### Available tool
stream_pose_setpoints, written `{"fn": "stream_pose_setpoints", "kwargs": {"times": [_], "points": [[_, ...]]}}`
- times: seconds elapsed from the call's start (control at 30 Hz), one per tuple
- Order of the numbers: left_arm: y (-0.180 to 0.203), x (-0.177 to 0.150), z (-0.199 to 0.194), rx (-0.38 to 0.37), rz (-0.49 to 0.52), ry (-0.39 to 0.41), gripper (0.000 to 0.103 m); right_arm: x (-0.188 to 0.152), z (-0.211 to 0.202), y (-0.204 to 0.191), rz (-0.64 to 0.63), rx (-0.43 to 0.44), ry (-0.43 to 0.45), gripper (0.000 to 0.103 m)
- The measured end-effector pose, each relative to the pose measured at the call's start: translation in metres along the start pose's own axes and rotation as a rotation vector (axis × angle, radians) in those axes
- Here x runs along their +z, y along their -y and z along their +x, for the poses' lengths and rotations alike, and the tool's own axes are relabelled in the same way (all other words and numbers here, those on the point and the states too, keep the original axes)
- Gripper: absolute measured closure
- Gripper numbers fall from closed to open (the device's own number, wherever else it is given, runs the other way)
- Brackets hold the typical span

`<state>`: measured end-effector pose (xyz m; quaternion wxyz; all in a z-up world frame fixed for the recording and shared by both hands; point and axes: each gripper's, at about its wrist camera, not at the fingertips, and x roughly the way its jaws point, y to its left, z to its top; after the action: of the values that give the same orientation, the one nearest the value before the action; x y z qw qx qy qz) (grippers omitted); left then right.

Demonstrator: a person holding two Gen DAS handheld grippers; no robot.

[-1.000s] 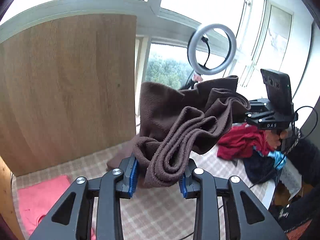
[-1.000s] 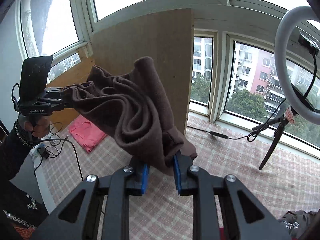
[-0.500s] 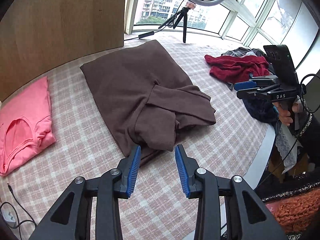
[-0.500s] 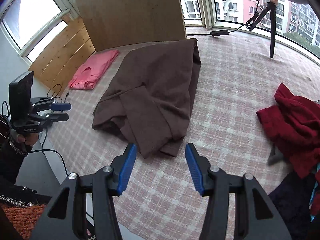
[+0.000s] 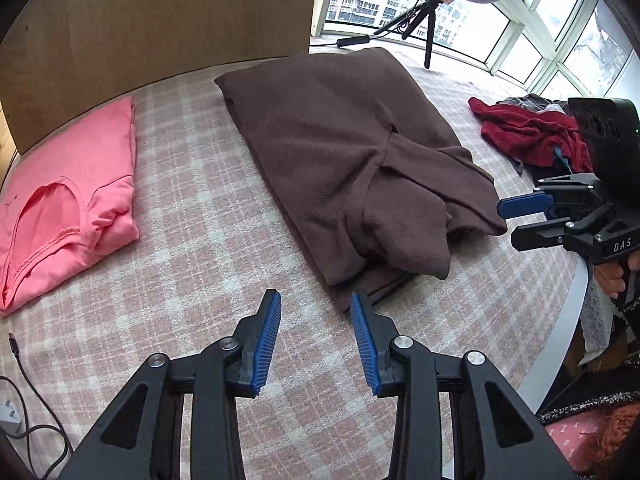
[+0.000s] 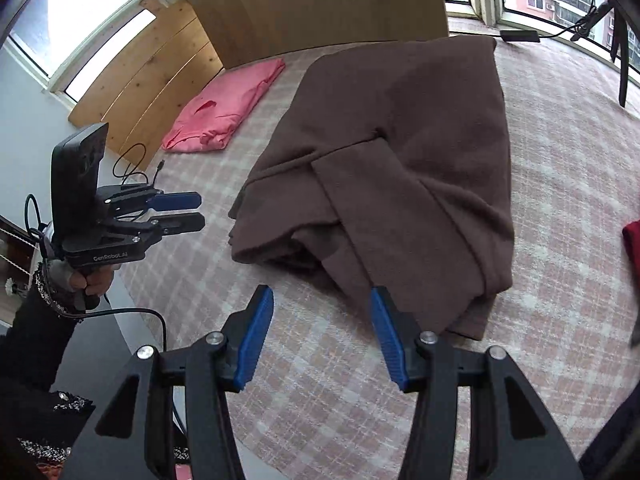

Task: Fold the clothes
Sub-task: 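Grasp the folded hoodie edge with the right tool and tuck it under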

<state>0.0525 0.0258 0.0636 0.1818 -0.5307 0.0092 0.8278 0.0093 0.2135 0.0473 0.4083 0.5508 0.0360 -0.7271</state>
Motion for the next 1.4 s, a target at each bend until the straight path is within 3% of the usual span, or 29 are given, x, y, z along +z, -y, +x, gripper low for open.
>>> {"fn": "stream_pose_setpoints", "kwargs": {"times": [0.23,0.33,0.4,0.43,0.47,0.6,0.97,1.07,1.1,1.13,1.4], "points": [[-0.014,-0.004,-0.003,-0.010,-0.002,-0.004,0.068,0.023,0.047,-0.046,-0.108,-0.009,-0.055,0.054],[-0.015,-0.007,-0.005,-0.028,0.002,0.005,0.068,0.028,0.061,-0.060,-0.158,-0.077,-0.077,0.055],[-0.014,-0.007,-0.003,-0.034,0.015,0.010,0.068,0.030,0.068,-0.064,-0.191,-0.134,-0.082,0.070],[-0.015,-0.006,-0.001,-0.046,0.013,0.008,0.068,0.031,0.072,-0.064,-0.206,-0.168,-0.088,0.088],[-0.015,-0.004,0.002,-0.057,0.011,0.006,0.068,0.032,0.074,-0.062,-0.207,-0.177,-0.092,0.095],[-0.019,0.005,0.014,-0.094,-0.015,-0.013,0.068,0.033,0.061,-0.052,-0.183,-0.142,-0.082,0.097],[-0.033,0.043,0.038,-0.168,-0.206,-0.043,0.070,0.027,0.047,-0.062,-0.223,-0.181,-0.047,0.097],[-0.027,0.047,0.046,-0.157,-0.187,-0.064,0.076,0.025,0.047,-0.062,-0.230,-0.183,-0.043,0.097],[-0.025,0.048,0.048,-0.153,-0.180,-0.071,0.088,0.024,0.047,-0.061,-0.230,-0.180,-0.042,0.097],[-0.023,0.049,0.051,-0.150,-0.174,-0.078,0.092,0.023,0.047,-0.060,-0.229,-0.178,-0.041,0.097],[-0.011,0.056,0.053,-0.120,-0.120,-0.098,0.093,0.020,0.027,-0.059,-0.222,-0.134,0.015,0.098]]}}
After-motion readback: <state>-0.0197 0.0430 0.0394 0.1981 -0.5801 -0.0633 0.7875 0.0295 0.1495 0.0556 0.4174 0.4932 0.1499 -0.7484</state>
